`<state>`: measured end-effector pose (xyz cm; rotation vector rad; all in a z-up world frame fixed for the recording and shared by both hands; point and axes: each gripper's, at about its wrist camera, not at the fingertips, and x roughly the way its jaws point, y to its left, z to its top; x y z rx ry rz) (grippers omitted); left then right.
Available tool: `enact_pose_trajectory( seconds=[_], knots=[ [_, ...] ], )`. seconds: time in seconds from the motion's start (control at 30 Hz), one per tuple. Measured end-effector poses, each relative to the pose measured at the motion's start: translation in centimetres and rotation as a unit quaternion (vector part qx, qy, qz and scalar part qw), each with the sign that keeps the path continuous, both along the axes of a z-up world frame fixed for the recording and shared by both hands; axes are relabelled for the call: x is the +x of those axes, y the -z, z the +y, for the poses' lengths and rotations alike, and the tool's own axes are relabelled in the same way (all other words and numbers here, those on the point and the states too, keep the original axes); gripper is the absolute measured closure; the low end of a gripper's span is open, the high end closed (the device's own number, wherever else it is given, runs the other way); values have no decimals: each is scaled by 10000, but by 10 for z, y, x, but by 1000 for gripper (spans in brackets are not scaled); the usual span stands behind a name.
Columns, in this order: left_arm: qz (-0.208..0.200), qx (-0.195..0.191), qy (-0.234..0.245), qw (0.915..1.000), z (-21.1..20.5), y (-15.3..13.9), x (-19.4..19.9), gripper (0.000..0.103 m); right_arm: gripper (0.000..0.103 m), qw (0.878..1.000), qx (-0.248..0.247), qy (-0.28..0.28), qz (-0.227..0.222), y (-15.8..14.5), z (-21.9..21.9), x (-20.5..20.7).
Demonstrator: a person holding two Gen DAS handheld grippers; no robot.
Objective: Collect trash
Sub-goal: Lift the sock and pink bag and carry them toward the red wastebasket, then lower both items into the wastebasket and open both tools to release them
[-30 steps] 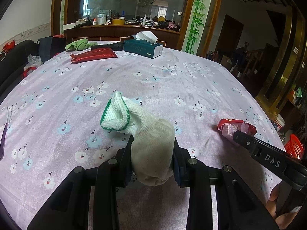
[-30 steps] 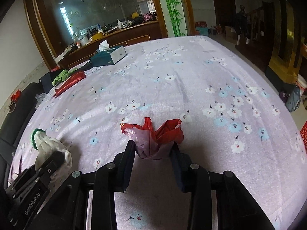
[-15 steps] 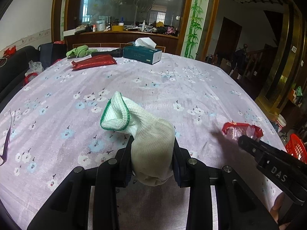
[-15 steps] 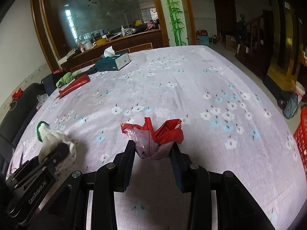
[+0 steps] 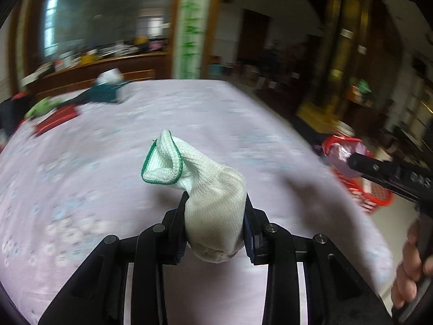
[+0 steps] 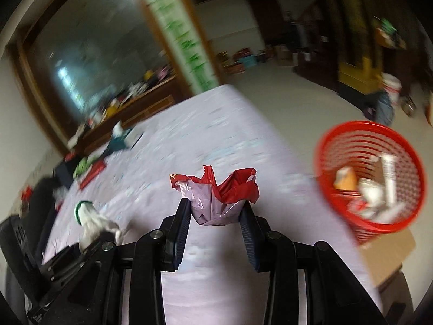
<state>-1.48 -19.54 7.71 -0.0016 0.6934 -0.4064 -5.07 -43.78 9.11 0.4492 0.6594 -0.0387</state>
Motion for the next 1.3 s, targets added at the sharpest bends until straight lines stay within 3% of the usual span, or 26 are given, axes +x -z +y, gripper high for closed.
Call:
enact_pose_trajectory(
  seconds=[0.17, 0.33, 0.67, 1.3],
  knots=[
    [199, -231, 726, 9969, -54, -16, -12, 71, 64, 9980, 278, 545, -129, -7, -66, -41],
    [285, -174, 977, 9947, -90, -15, -21, 71, 64, 9956, 470, 787, -207, -2, -97, -68],
    [381, 195, 1073, 9933, -121, -4, -36, 71, 64, 9944, 729, 727, -221, 17, -106, -74],
    [381, 288, 1499, 9875, -172, -6, -55, 71, 64, 9928, 709, 858, -435, 11, -126, -101]
  ],
)
